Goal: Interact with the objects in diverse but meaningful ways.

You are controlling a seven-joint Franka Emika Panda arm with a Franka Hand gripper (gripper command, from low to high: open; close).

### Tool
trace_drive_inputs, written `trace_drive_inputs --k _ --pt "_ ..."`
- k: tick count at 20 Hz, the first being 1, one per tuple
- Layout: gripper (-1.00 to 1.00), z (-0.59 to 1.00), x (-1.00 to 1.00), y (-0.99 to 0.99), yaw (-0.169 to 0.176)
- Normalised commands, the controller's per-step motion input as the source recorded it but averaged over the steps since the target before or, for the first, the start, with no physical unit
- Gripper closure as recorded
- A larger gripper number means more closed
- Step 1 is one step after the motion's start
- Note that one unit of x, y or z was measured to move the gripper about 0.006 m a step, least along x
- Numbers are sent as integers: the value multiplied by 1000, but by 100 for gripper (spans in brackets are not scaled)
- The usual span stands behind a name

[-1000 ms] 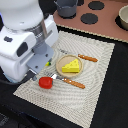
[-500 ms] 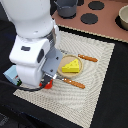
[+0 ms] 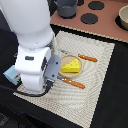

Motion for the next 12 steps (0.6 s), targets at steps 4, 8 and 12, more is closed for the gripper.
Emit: trace_drive_inputs --k 4,8,12 --pt "-100 -210 164 -16 35" --pt "-100 -174 136 0 44" --pt "-100 -110 156 -23 33"
